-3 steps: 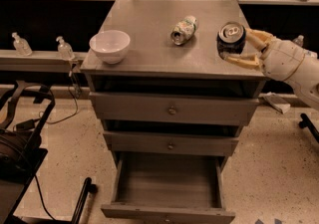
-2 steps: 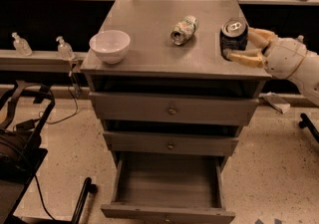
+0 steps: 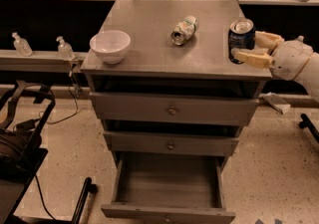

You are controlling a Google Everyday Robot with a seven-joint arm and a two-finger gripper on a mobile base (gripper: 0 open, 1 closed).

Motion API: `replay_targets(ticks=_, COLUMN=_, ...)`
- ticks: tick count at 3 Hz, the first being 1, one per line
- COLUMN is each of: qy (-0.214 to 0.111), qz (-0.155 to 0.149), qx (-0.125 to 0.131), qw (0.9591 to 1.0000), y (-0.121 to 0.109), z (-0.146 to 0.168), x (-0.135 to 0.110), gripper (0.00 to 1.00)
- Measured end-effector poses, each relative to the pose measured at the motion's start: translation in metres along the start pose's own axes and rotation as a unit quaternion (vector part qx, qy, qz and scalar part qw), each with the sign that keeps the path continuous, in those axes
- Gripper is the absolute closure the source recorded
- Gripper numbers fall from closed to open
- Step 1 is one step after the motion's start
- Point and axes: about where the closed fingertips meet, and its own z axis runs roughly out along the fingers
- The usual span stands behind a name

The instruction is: Pick pepsi can from bottom drawer and place on counter

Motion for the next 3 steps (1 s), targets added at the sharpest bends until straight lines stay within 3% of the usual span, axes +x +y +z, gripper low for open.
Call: replay_targets(ticks=3, qy=0.019, qz=0.065, qx=0.06, qw=0.9959, y=-0.038, z=-0.008, x=0.046, gripper=1.0)
